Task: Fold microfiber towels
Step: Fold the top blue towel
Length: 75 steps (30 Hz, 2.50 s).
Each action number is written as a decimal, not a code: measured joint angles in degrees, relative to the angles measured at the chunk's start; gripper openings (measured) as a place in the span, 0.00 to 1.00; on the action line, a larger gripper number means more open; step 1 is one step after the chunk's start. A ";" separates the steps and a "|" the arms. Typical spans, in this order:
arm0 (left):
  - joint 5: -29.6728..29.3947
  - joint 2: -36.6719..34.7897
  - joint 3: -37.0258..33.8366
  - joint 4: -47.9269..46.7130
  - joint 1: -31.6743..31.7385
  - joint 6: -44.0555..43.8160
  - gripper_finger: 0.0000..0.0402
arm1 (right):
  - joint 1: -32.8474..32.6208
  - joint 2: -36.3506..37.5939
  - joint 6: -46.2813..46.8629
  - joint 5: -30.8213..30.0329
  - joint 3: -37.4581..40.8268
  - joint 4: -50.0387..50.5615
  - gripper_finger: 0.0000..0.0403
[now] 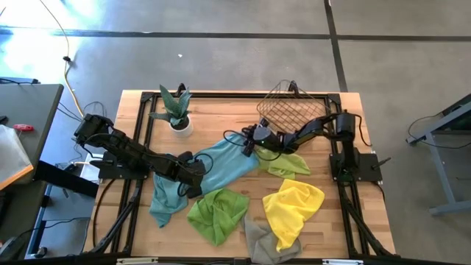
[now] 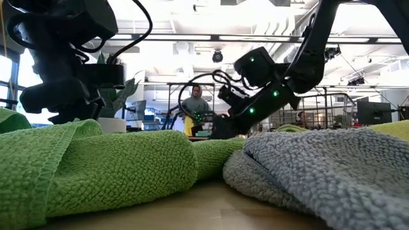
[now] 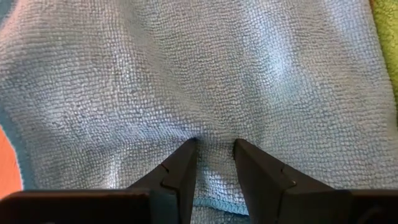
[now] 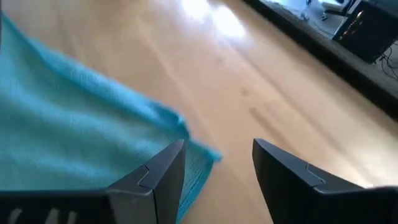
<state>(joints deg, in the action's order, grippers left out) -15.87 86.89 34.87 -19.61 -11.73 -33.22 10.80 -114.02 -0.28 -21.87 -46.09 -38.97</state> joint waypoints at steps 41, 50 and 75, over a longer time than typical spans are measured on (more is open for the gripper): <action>-1.48 0.07 12.01 -9.78 0.85 11.37 0.25 | -20.52 16.74 38.24 10.38 -0.42 65.97 0.45; -1.48 0.02 12.01 -9.75 0.87 12.42 0.25 | -27.39 25.82 51.62 16.38 0.39 80.86 0.45; -7.78 0.00 1.81 -7.26 0.87 -7.46 0.25 | -18.62 14.94 27.23 -4.31 0.07 30.11 0.45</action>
<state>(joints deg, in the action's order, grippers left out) -23.64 86.89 36.67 -26.88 -10.85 -40.68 -7.82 -99.07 26.94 -26.19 -46.02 -8.86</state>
